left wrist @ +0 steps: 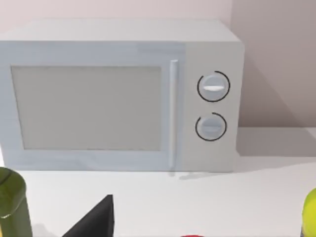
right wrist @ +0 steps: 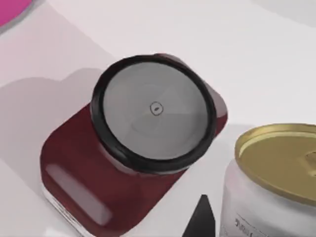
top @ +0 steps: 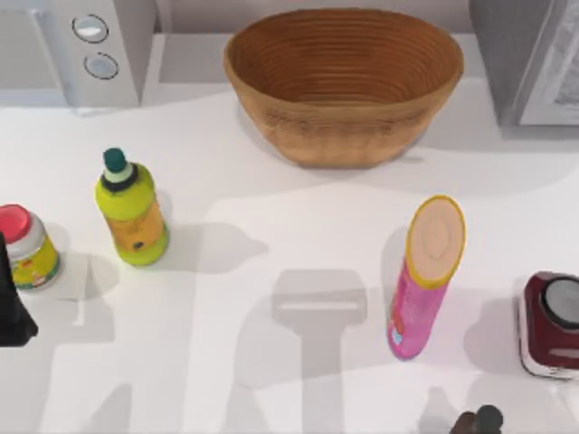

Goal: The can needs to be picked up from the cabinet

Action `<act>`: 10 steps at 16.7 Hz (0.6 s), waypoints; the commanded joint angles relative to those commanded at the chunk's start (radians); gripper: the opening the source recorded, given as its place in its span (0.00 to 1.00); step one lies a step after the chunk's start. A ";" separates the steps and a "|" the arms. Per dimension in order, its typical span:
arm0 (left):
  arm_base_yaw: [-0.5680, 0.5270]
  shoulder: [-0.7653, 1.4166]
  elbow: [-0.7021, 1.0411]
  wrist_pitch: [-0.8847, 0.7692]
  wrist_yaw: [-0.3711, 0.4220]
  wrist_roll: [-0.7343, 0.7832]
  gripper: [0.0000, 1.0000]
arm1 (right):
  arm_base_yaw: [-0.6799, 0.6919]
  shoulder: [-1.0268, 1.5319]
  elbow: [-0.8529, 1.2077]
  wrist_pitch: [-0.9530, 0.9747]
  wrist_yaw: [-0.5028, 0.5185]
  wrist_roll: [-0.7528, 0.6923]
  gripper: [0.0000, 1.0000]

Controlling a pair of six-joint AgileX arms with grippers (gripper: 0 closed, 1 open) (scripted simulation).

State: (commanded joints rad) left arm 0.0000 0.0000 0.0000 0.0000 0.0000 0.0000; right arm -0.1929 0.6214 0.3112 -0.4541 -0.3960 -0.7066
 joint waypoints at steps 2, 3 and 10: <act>0.000 0.000 0.000 0.000 0.000 0.000 1.00 | -0.058 0.175 0.093 -0.131 -0.119 -0.212 0.00; 0.000 0.000 0.000 0.000 0.000 0.000 1.00 | -0.088 0.266 0.142 -0.198 -0.181 -0.323 0.00; 0.000 0.000 0.000 0.000 0.000 0.000 1.00 | -0.300 0.924 0.486 -0.681 -0.630 -1.138 0.00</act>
State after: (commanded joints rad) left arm 0.0000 0.0000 0.0000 0.0000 0.0000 0.0000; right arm -0.4925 1.5451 0.7974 -1.1355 -1.0255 -1.8441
